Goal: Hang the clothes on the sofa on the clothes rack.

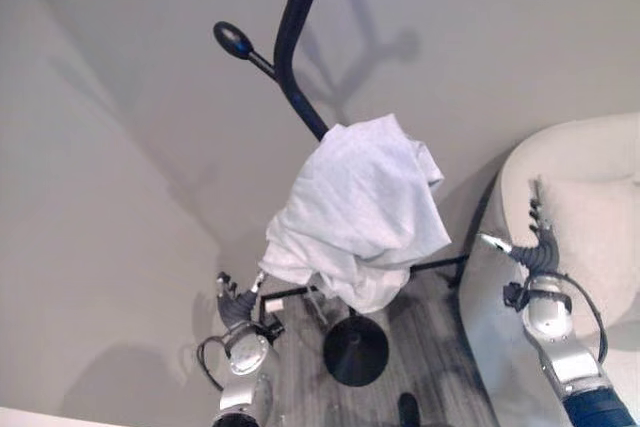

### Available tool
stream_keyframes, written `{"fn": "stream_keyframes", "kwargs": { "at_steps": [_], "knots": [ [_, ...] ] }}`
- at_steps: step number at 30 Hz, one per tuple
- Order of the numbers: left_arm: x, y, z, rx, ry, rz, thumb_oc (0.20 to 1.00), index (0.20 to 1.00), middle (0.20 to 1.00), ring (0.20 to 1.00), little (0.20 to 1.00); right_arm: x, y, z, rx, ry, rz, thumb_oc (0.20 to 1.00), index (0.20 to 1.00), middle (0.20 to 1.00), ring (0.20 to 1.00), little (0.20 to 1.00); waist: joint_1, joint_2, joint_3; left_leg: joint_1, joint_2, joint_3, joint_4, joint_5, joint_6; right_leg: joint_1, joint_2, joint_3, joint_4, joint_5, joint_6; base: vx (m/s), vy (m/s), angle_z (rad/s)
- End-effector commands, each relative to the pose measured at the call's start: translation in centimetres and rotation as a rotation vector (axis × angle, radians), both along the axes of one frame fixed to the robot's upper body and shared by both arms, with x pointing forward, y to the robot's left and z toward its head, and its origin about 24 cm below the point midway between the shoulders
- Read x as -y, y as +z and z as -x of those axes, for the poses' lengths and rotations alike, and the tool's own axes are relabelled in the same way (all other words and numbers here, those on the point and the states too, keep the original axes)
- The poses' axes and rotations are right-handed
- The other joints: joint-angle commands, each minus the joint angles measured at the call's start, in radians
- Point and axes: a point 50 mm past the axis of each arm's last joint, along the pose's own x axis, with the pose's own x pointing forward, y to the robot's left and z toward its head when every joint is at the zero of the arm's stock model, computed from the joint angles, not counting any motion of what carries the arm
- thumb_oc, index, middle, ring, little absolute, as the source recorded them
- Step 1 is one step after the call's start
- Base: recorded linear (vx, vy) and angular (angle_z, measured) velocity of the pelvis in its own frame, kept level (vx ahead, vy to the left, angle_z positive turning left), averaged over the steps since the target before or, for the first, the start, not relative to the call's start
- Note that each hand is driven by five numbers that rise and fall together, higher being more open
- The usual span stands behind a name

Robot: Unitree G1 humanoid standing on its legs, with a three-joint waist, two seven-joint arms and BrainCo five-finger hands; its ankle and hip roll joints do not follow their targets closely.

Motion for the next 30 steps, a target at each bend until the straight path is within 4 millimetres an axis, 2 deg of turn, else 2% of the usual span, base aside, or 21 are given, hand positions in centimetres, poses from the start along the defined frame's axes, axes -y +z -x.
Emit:
{"fn": "stream_keyframes", "kwargs": {
  "at_steps": [1,4,5,8,9,13,16,17,19,20,21,22,23,24,25,28,30],
  "knots": [
    [-2.2,-0.6,0.4,0.01,0.017,0.025,1.0,1.0,1.0,1.0,1.0,-0.1,-0.5,0.2,0.062,-0.099,-0.138,1.0,1.0,1.0,1.0,1.0,-0.005,-0.088,-0.022,0.047,-0.056,0.017,0.011,-0.059,-0.002,0.108,-0.075,0.0,0.013,-0.109,0.065,-0.01,0.036,-0.04],
    [-2.2,-2.0,1.6,-0.047,0.009,0.05,1.0,1.0,1.0,1.0,1.0,-0.2,-2.3,1.3,-0.005,-0.134,-0.166,1.0,1.0,1.0,1.0,1.0,-0.01,-0.083,-0.017,0.049,-0.059,0.021,0.011,-0.061,0.001,0.108,-0.077,0.002,0.013,-0.108,0.068,0.0,0.036,-0.06],
    [-2.2,-2.0,1.6,-0.047,0.009,0.05,1.0,1.0,1.0,1.0,1.0,-0.2,-2.3,1.3,-0.005,-0.134,-0.166,1.0,1.0,1.0,1.0,1.0,-0.01,-0.083,-0.017,0.049,-0.059,0.021,0.011,-0.061,0.001,0.108,-0.077,0.002,0.013,-0.108,0.068,0.0,0.032,-0.05],
    [-2.2,-4.5,3.7,-0.131,0.149,0.199,1.0,1.0,1.0,1.0,1.0,-1.1,-5.2,2.6,-0.122,-0.158,-0.229,1.0,1.0,1.0,1.0,1.0,-0.013,-0.079,-0.014,0.051,-0.065,0.025,0.011,-0.064,0.002,0.108,-0.081,0.005,0.013,-0.107,0.07,0.0,0.046,0.0],
    [-2.2,-4.5,3.7,-0.131,0.149,0.199,1.0,1.0,1.0,1.0,1.0,-1.1,-5.2,2.6,-0.122,-0.158,-0.229,1.0,1.0,1.0,1.0,1.0,-0.013,-0.079,-0.014,0.051,-0.065,0.025,0.011,-0.064,0.002,0.108,-0.081,0.005,0.013,-0.107,0.07,0.0,0.03,-0.02],
    [-1.9,-6.5,5.7,-0.231,0.224,0.268,1.0,1.0,1.0,1.0,1.0,-2.8,-8.0,3.6,-0.243,-0.156,-0.328,1.0,1.0,1.0,1.0,1.0,-0.007,-0.077,-0.01,0.052,-0.07,0.022,0.011,-0.065,0.003,0.111,-0.086,-0.001,0.013,-0.109,0.071,0.0,0.036,-0.02],
    [-1.2,-7.6,6.9,-0.252,0.307,0.373,1.0,1.0,1.0,1.0,1.0,-5.3,-11.7,5.4,-0.42,-0.135,-0.513,1.0,1.0,1.0,1.0,1.0,0.01,-0.083,-0.006,0.049,-0.074,0.015,0.011,-0.066,0.001,0.113,-0.091,-0.007,0.013,-0.11,0.071,-0.01,0.03,0.0],
    [-1.2,-7.6,6.9,-0.252,0.307,0.373,1.0,1.0,1.0,1.0,1.0,-5.3,-11.7,5.4,-0.419,-0.134,-0.513,1.0,1.0,1.0,1.0,1.0,0.01,-0.083,-0.005,0.05,-0.075,0.015,0.011,-0.066,0.001,0.113,-0.091,-0.007,0.013,-0.11,0.071,0.0,0.011,0.05],
    [-1.1,-8.1,7.5,-0.292,0.304,0.383,1.0,1.0,1.0,1.0,1.0,-6.1,-13.7,6.7,-0.502,-0.206,-0.669,1.0,1.0,1.0,1.0,1.0,0.02,-0.087,-0.004,0.048,-0.076,0.008,0.011,-0.065,0.0,0.115,-0.093,-0.013,0.013,-0.11,0.071,0.0,0.01,0.09],
    [-1.1,-8.0,7.4,-0.291,0.303,0.383,1.0,1.0,1.0,1.0,1.0,-6.1,-13.7,6.7,-0.501,-0.206,-0.671,1.0,1.0,1.0,1.0,1.0,0.02,-0.087,-0.003,0.048,-0.076,0.008,0.011,-0.065,0.0,0.116,-0.093,-0.013,0.013,-0.11,0.071,0.0,0.014,0.08],
    [-0.8,-9.0,8.5,-0.385,0.292,0.406,1.0,1.0,1.0,1.0,1.0,-6.9,-17.4,9.8,-0.606,-0.508,-1.069,1.0,1.0,1.0,1.0,1.0,0.039,-0.09,-0.001,0.049,-0.078,-0.01,0.011,-0.07,-0.002,0.127,-0.095,-0.027,0.013,-0.113,0.07,0.01,0.011,0.09],
    [-0.5,-9.2,8.5,-0.397,0.296,0.434,1.0,1.0,1.0,1.0,1.0,-7.0,-18.4,11.4,-0.633,-0.66,-1.183,1.0,1.0,1.0,1.0,1.0,0.044,-0.089,-0.002,0.049,-0.078,-0.015,0.011,-0.073,-0.003,0.129,-0.095,-0.032,0.013,-0.116,0.07,0.0,0.009,0.08],
    [-0.5,-9.2,8.4,-0.394,0.295,0.434,1.0,1.0,1.0,1.0,1.0,-6.9,-18.4,11.3,-0.631,-0.658,-1.185,1.0,1.0,1.0,1.0,1.0,0.045,-0.09,-0.002,0.045,-0.079,-0.015,0.011,-0.069,-0.003,0.126,-0.096,-0.031,0.013,-0.113,0.069,0.01,0.013,0.14],
    [0.1,-9.5,8.6,-0.407,0.293,0.469,1.0,1.0,1.0,1.0,1.0,-7.0,-19.5,14.0,-0.679,-0.885,-1.29,1.0,1.0,1.0,1.0,1.0,0.048,-0.087,-0.011,0.043,-0.08,-0.02,0.011,-0.072,-0.003,0.128,-0.098,-0.036,0.013,-0.117,0.07,0.02,0.016,0.25],
    [0.2,-9.7,8.8,-0.423,0.291,0.481,1.0,1.0,1.0,1.0,1.0,-6.6,-19.8,15.3,-0.697,-0.985,-1.311,1.0,1.0,1.0,1.0,1.0,0.05,-0.084,-0.012,0.042,-0.081,-0.024,0.011,-0.074,-0.003,0.129,-0.099,-0.039,0.013,-0.119,0.069,0.04,0.021,0.22],
    [0.9,-10.1,9.6,-0.463,0.277,0.506,1.0,1.0,1.0,1.0,1.0,-5.8,-20.0,16.7,-0.693,-1.108,-1.342,1.0,1.0,1.0,1.0,1.0,0.047,-0.079,-0.015,0.041,-0.081,-0.025,0.011,-0.075,-0.003,0.129,-0.1,-0.041,0.013,-0.118,0.068,0.02,0.008,0.07],
    [1.7,-10.4,10.0,-0.478,0.246,0.533,1.0,1.0,1.0,1.0,1.0,-6.0,-20.0,16.6,-0.679,-1.105,-1.356,1.0,1.0,1.0,1.0,1.0,0.04,-0.076,-0.016,0.042,-0.08,-0.021,0.011,-0.074,-0.004,0.127,-0.1,-0.038,0.013,-0.115,0.069,0.0,0.0,0.0]
  ]
}}
